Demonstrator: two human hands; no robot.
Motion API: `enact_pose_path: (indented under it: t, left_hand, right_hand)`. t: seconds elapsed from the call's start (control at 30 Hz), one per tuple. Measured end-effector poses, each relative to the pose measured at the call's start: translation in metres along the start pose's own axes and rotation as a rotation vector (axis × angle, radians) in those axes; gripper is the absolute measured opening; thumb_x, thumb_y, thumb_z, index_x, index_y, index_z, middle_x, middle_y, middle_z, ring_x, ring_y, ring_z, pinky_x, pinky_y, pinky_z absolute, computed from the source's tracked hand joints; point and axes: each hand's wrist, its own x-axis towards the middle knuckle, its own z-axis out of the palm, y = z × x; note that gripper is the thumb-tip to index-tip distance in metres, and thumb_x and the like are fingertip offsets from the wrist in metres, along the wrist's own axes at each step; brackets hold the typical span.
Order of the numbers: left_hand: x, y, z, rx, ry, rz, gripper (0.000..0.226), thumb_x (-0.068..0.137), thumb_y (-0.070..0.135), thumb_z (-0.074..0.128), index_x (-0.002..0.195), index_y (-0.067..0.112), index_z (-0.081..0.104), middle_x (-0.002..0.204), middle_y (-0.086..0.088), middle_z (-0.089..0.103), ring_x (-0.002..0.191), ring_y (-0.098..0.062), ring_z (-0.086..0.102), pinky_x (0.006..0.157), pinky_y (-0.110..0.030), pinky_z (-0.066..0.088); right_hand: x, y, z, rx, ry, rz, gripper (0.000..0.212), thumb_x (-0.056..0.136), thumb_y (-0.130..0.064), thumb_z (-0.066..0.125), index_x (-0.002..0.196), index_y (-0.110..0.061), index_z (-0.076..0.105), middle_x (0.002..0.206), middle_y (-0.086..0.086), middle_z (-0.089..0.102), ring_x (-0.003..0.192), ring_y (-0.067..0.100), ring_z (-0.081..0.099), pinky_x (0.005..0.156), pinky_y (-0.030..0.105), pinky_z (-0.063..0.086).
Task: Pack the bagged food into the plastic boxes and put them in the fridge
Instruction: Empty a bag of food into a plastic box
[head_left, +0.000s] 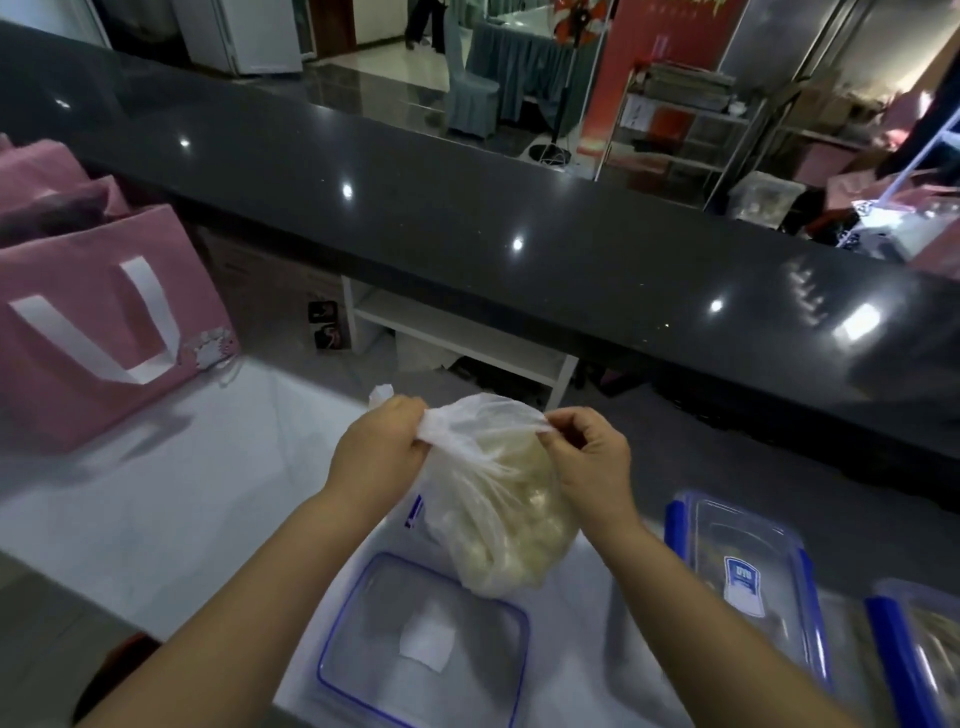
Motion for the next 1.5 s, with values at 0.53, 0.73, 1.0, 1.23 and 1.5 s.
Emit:
enact_pose_path:
  t: [0.53,0.73,1.0,1.23,1.5]
  left_hand:
    - [0.035,-0.028,0.004,0.168,-0.113,0.38,0.055,0.076,0.016,0.057,0.131,0.016,0.048,0.127,-0.001,0.054,0.116,-0.024,0.044,0.095,-0.037,0.035]
    - [0.038,-0.015,0.031,0.181,-0.41,0.515,0.072,0.085,0.02,0.05,0.147,0.033,0.015,0.155,0.006,0.017,0.142,-0.015,0.009,0.115,-0.041,0.006]
    - [0.036,-0.004,0.056,0.266,-0.555,0.668,0.032,0.087,0.028,0.048,0.119,0.029,0.051,0.128,0.008,0.052,0.117,-0.019,0.041,0.093,-0.035,0.029]
    - [0.037,-0.016,0.066,-0.182,-0.529,0.38,0.016,0.081,0.011,0.054,0.091,0.022,0.055,0.094,0.004,0.057,0.092,-0.018,0.054,0.068,-0.022,0.036]
    - [0.047,-0.023,0.052,-0.085,-0.385,0.371,0.021,0.086,0.023,0.051,0.106,0.028,0.053,0.11,0.007,0.051,0.114,-0.017,0.043,0.092,-0.027,0.031]
  right_hand:
    - [-0.042,0.027,0.012,-0.063,0.226,0.254,0.023,0.088,-0.007,0.059,0.097,-0.028,0.062,0.1,-0.003,0.061,0.086,0.012,0.06,0.076,0.028,0.054]
    - [-0.064,0.032,0.017,0.058,0.193,0.54,0.019,0.091,-0.026,0.057,0.106,-0.015,0.056,0.1,0.003,0.061,0.086,0.019,0.062,0.061,0.025,0.052]
    - [-0.06,0.026,0.016,-0.056,0.353,0.477,0.016,0.084,-0.014,0.061,0.075,0.0,0.059,0.067,0.004,0.056,0.064,0.014,0.05,0.059,0.027,0.043]
    - [-0.026,-0.005,0.015,-0.035,0.313,0.31,0.012,0.088,-0.013,0.059,0.077,-0.006,0.061,0.07,0.003,0.058,0.064,0.011,0.052,0.06,0.023,0.047]
    - [0.003,-0.026,0.02,-0.08,0.249,0.165,0.009,0.087,-0.012,0.062,0.081,-0.018,0.066,0.081,-0.001,0.065,0.077,0.01,0.062,0.069,0.021,0.054]
